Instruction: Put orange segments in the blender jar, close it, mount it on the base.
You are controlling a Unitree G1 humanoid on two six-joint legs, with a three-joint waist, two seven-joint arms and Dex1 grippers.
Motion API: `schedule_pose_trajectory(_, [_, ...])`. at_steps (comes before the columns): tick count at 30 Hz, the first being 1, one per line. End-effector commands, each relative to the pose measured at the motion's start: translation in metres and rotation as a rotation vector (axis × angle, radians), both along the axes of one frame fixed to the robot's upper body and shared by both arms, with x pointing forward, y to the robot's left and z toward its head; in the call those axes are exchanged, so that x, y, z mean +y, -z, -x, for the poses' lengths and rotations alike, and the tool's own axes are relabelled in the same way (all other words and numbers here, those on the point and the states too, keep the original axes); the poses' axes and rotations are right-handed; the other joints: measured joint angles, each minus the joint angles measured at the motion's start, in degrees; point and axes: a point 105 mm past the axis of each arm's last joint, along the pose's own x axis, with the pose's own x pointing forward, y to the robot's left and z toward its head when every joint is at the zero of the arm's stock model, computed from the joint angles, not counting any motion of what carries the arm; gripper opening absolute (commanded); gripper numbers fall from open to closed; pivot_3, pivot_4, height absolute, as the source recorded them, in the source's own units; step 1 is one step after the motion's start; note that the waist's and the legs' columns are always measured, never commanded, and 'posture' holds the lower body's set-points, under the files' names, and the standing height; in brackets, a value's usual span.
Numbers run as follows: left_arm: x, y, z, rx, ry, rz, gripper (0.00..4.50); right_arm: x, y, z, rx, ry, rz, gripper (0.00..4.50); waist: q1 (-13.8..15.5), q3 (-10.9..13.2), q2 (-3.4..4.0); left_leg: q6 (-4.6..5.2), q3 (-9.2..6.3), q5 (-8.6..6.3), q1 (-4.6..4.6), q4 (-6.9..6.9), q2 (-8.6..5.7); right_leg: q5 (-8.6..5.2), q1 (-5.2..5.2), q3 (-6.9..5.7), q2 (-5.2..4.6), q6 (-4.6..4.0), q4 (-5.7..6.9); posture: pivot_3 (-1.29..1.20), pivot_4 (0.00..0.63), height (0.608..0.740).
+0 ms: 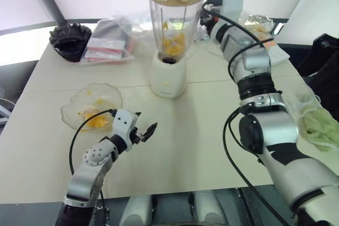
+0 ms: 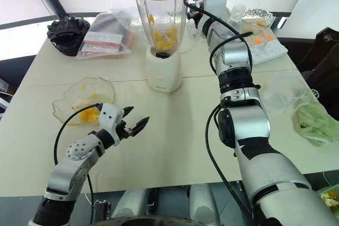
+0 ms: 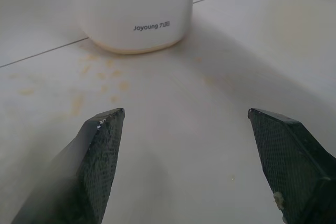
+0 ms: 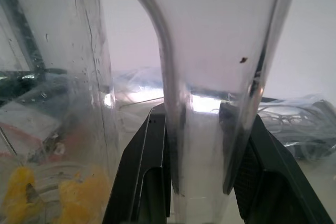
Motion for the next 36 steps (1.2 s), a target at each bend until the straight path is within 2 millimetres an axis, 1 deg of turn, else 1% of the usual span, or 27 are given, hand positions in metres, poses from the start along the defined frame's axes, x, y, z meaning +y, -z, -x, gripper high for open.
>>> schedule_pose_trajectory(1, [-0.002, -0.012, 0.001, -0.060, 0.003, -0.007, 3.90, 0.005, -0.028, 0.003, -0.092, 0.002, -0.006, 0.99, 0.0, 0.0, 0.00, 0.00, 0.00, 0.00, 0.02, 0.01, 0.02, 0.01, 0.00, 0.01, 0.04, -0.02, 0.02, 0.00, 0.150, 0.740])
schedule_pose_trajectory(3, [-0.001, -0.012, 0.001, -0.063, -0.001, -0.009, 3.90, 0.006, -0.026, 0.002, -0.083, 0.002, -0.013, 0.99, 0.0, 0.0, 0.00, -0.04, 0.00, 0.02, 0.04, 0.02, 0.04, 0.05, 0.01, 0.01, 0.10, -0.08, 0.04, 0.00, 0.150, 0.740])
schedule_pose_trajectory(11, [-0.004, -0.011, 0.002, -0.064, -0.002, -0.011, 3.90, 0.021, -0.025, 0.007, -0.082, -0.030, -0.031, 0.99, -0.1, 0.0, 0.00, -0.15, -0.03, 0.09, 0.08, 0.04, 0.10, 0.11, 0.01, 0.02, 0.18, -0.16, 0.13, 0.00, 0.150, 0.740])
schedule_pose_trajectory(17, [-0.003, -0.012, 0.002, -0.068, 0.004, -0.023, 3.90, 0.026, -0.027, 0.009, -0.088, -0.037, -0.038, 0.99, 0.0, 0.0, 0.00, -0.20, -0.04, 0.12, 0.08, 0.04, 0.10, 0.11, 0.01, 0.01, 0.19, -0.16, 0.14, 0.00, 0.150, 0.740])
schedule_pose_trajectory(24, [-0.003, -0.011, 0.002, -0.066, 0.011, -0.033, 3.90, 0.023, -0.023, 0.014, -0.101, -0.017, -0.004, 0.99, 0.1, 0.0, 0.00, -0.21, -0.04, 0.13, 0.07, 0.03, 0.10, 0.11, 0.01, 0.01, 0.19, -0.16, 0.14, 0.00, 0.150, 0.740])
schedule_pose_trajectory(32, [-0.006, -0.007, 0.001, -0.065, 0.037, -0.046, 3.90, 0.009, -0.021, 0.018, -0.106, 0.028, 0.009, 0.99, 0.2, 0.0, 0.00, -0.24, -0.05, 0.15, 0.08, 0.04, 0.09, 0.11, 0.00, 0.01, 0.19, -0.17, 0.19, 0.00, 0.150, 0.740])
schedule_pose_trajectory(36, [-0.008, -0.008, 0.000, -0.067, 0.046, -0.050, 3.90, 0.010, -0.018, 0.021, -0.092, 0.027, -0.002, 0.99, 0.3, 0.0, 0.00, -0.26, -0.06, 0.16, 0.05, 0.04, 0.08, 0.11, 0.00, 0.00, 0.19, -0.17, 0.18, 0.00, 0.150, 0.740])
